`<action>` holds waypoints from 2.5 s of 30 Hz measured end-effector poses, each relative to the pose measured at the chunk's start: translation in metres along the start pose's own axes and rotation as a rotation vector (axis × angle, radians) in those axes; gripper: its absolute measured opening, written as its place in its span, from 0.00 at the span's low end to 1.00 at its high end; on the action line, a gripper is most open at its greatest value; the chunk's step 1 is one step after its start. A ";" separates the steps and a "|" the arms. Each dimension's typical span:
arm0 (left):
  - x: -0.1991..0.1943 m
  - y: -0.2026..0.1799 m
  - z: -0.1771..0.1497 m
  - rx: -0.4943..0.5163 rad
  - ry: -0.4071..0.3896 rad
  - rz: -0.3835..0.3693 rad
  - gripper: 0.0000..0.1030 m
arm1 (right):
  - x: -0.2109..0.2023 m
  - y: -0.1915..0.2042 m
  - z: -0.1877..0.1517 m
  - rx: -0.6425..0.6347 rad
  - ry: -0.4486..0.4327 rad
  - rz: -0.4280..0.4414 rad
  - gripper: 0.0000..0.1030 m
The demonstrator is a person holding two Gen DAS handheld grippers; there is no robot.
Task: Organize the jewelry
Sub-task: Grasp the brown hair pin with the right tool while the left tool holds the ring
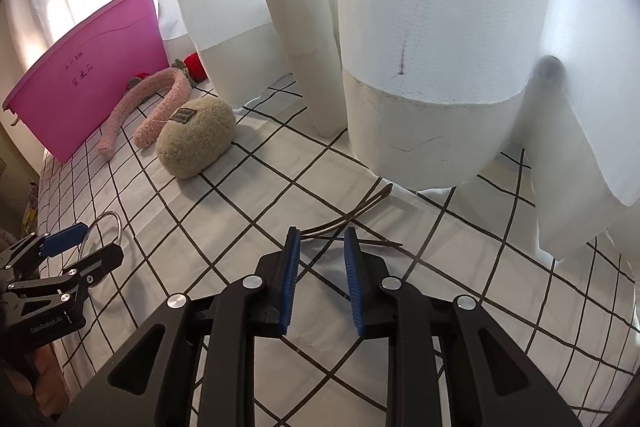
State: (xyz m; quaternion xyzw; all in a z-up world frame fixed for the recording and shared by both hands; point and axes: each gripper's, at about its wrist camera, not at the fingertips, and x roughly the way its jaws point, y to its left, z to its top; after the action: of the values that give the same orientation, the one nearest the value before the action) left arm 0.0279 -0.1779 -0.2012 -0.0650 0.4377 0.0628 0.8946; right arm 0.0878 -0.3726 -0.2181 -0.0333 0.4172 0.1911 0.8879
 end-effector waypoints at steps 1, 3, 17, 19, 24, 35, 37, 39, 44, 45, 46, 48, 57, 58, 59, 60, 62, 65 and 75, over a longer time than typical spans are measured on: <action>0.000 0.000 0.000 0.000 0.000 -0.002 0.69 | -0.001 0.001 0.001 -0.009 -0.008 -0.007 0.42; 0.000 0.001 -0.001 0.001 0.000 -0.005 0.69 | -0.001 0.002 0.003 -0.030 -0.013 -0.026 0.54; 0.001 0.007 0.000 -0.006 0.003 -0.005 0.69 | 0.028 -0.003 0.012 -0.074 0.040 -0.070 0.59; 0.000 0.008 0.000 -0.009 0.004 -0.005 0.69 | 0.027 -0.003 0.010 -0.071 0.032 -0.069 0.58; 0.000 0.008 0.000 -0.012 0.004 -0.008 0.69 | 0.022 -0.004 0.007 -0.068 0.024 -0.066 0.42; 0.000 0.006 0.003 -0.016 0.001 -0.011 0.69 | 0.007 -0.007 0.003 -0.041 -0.004 -0.031 0.37; -0.002 0.006 0.004 -0.017 -0.001 -0.012 0.69 | 0.002 -0.006 0.003 -0.044 -0.013 -0.026 0.33; -0.003 0.005 0.005 -0.017 -0.005 -0.013 0.69 | -0.003 -0.003 0.003 -0.054 -0.022 -0.019 0.30; -0.005 0.004 0.007 -0.018 -0.007 -0.018 0.69 | -0.003 0.001 0.002 -0.069 -0.016 -0.025 0.28; -0.006 0.003 0.008 -0.017 -0.009 -0.018 0.69 | -0.004 0.000 0.002 -0.065 -0.020 -0.020 0.28; -0.006 0.003 0.008 -0.016 -0.010 -0.017 0.69 | -0.006 -0.001 0.002 -0.060 -0.026 -0.014 0.24; -0.006 0.003 0.008 -0.017 -0.009 -0.017 0.69 | -0.009 -0.003 0.001 -0.048 -0.037 0.001 0.20; -0.003 0.005 0.007 -0.024 -0.004 -0.019 0.69 | -0.017 -0.003 -0.009 -0.048 -0.026 -0.010 0.17; -0.003 0.005 0.007 -0.024 -0.004 -0.020 0.69 | -0.016 -0.006 -0.010 -0.028 -0.015 -0.011 0.17; -0.004 0.005 0.007 -0.023 -0.005 -0.020 0.69 | -0.013 -0.010 -0.011 0.005 0.000 -0.005 0.17; -0.004 0.005 0.007 -0.022 -0.006 -0.019 0.69 | -0.012 -0.014 -0.012 0.044 0.012 0.006 0.17; -0.003 0.005 0.007 -0.023 -0.003 -0.020 0.69 | -0.011 -0.019 -0.013 0.103 0.018 0.018 0.17; -0.002 0.005 0.007 -0.022 -0.001 -0.022 0.69 | -0.008 -0.014 -0.012 0.126 0.028 0.014 0.18; -0.002 0.006 0.008 -0.021 0.000 -0.025 0.69 | 0.004 0.009 -0.001 0.176 0.045 -0.090 0.43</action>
State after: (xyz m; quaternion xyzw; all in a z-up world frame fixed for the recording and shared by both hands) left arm 0.0316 -0.1711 -0.1948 -0.0800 0.4363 0.0559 0.8945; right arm 0.0860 -0.3631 -0.2211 0.0219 0.4504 0.1129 0.8854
